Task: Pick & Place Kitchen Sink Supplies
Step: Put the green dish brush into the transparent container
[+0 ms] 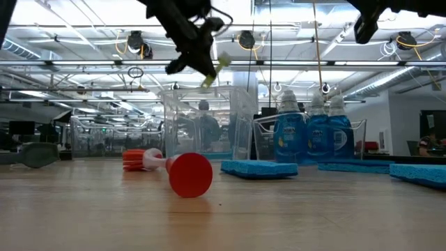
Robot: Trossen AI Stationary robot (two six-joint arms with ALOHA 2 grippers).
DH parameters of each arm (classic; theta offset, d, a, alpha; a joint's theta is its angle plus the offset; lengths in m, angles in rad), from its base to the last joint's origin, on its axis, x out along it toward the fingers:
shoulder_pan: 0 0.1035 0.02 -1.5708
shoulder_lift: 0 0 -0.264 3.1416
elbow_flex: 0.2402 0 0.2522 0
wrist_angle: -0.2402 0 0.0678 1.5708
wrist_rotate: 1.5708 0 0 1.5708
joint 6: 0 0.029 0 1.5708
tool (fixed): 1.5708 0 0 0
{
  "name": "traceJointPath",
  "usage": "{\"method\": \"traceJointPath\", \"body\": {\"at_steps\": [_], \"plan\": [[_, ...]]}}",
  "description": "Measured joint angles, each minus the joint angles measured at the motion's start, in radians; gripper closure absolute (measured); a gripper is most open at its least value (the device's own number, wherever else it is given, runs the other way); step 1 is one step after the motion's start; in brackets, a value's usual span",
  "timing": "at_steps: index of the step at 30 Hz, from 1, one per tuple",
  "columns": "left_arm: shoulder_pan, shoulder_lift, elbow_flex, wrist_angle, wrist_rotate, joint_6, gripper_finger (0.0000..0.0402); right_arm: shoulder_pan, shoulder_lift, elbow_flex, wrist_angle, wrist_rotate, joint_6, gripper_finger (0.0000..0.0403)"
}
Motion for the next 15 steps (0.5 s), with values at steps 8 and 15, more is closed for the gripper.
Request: {"method": "traceJointPath", "body": {"at_steps": [8,15], "plan": [[0.043,0.102,0.011,-0.008,0.034,0.127,0.0384,0.003,-0.005,-0.007,-0.003,0.001,0.007,0.0268],[0.054,0.139,0.011,-0.025,0.05,0.211,0.0384,0.003,-0.005,-0.007,-0.003,0.002,0.007,0.0268]]}}
